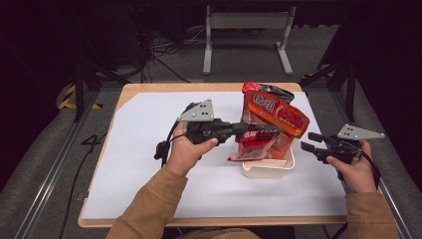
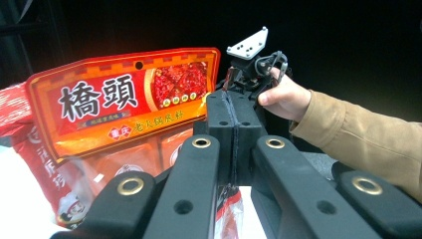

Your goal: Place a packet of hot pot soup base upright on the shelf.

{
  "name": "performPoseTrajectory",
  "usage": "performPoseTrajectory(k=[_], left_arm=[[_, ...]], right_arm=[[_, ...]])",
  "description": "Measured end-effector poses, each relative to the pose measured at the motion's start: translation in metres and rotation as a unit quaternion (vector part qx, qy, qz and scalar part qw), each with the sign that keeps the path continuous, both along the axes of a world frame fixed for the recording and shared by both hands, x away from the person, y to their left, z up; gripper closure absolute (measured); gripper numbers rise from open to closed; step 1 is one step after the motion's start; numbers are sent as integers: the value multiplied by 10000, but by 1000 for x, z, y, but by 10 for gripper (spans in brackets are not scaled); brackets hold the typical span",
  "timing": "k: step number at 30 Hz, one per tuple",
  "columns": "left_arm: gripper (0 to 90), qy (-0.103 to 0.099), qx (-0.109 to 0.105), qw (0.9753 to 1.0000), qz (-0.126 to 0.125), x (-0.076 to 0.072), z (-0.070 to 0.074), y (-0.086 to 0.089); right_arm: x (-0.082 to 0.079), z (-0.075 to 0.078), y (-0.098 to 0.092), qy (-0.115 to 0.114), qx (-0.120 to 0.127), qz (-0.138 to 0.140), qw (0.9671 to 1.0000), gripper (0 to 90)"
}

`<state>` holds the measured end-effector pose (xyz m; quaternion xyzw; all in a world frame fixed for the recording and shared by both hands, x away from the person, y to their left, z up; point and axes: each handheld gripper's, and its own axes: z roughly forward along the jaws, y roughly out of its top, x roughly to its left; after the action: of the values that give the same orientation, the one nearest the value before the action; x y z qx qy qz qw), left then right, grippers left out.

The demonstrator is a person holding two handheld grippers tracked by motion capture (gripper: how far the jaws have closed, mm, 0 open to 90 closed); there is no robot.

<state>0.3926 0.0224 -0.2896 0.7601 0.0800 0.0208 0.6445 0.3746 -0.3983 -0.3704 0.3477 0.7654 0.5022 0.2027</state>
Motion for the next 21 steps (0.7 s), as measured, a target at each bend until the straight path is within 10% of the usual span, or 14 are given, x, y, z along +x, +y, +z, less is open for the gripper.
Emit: performPoseTrajectory(k=[21], left_arm=[[900, 27, -151, 9994, -301, 11, -13, -27]], right_arm=[[1, -1, -2, 35, 25, 7, 10000, 472]])
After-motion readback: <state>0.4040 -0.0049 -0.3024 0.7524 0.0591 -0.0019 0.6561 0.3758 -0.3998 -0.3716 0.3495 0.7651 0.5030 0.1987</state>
